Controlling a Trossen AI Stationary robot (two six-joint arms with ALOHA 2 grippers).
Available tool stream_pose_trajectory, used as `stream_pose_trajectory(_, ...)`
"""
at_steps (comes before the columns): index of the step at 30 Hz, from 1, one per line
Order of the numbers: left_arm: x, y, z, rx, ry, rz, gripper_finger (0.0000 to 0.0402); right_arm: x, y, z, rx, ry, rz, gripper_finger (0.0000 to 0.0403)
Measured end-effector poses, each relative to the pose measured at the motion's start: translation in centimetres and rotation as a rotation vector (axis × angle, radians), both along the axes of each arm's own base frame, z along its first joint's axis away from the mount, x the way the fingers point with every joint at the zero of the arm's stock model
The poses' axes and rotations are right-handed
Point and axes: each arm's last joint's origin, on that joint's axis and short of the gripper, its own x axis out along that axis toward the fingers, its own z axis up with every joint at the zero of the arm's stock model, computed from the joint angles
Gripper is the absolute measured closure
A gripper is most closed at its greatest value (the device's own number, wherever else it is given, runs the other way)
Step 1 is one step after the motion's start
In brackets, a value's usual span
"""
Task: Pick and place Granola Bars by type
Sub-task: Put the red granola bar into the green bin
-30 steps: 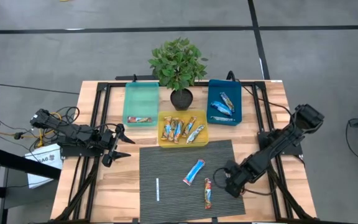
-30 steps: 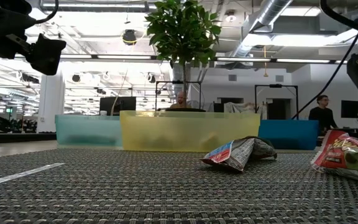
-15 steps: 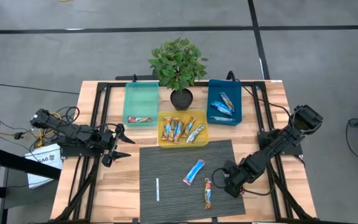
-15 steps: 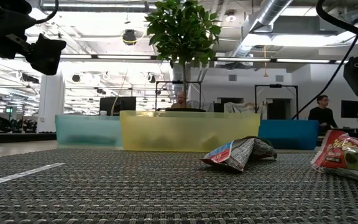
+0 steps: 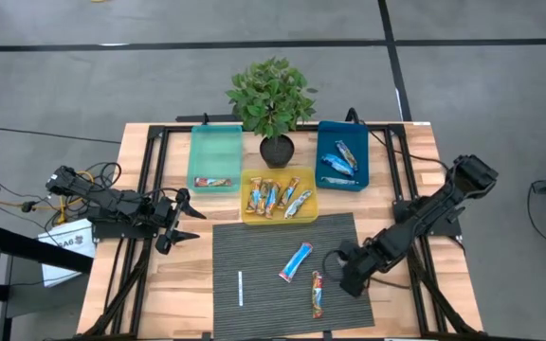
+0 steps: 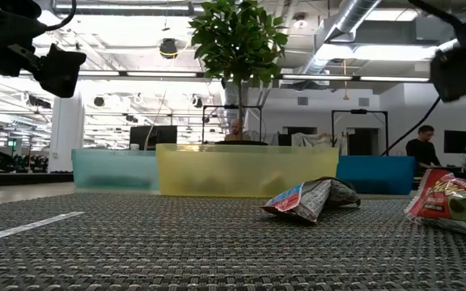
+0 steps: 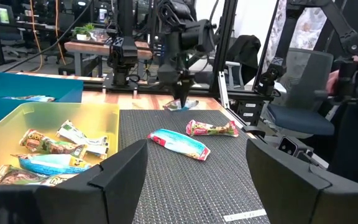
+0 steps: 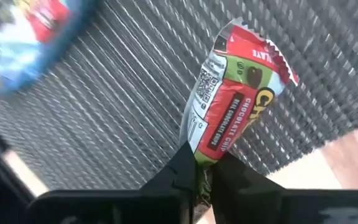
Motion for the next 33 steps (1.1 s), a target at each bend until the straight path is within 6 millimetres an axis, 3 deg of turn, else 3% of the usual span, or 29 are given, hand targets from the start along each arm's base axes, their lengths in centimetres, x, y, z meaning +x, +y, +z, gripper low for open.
stream_pose_trajectory(5,0.0,0.0,0.0,0.0,0.0,0.0,0.0136,0.7,-0.8,1.9,0.046,-0.128,-0.022,0.0395)
stream_pose_trajectory(11,0.0,0.0,0.0,0.0,-0.001,0.0,0.0136,3.0,-2.3,4.9,0.178,-0.4,-0.051,0.0392)
stream_pose_trajectory(22,0.0,0.0,0.0,0.0,0.0,0.0,0.0136,8.2,-7.5,9.7,0.393,-0.925,-0.166,0.0398)
stream_pose_trajectory(26,0.0,0.0,0.0,0.0,-0.001,0.0,0.0136,9.0,-9.3,10.9,0.42,-1.048,-0.201,0.0392)
stream_pose_trajectory(33,0.0,0.0,0.0,0.0,0.0,0.0,0.0136,9.5,-11.5,11.3,0.394,-1.108,-0.264,0.0395)
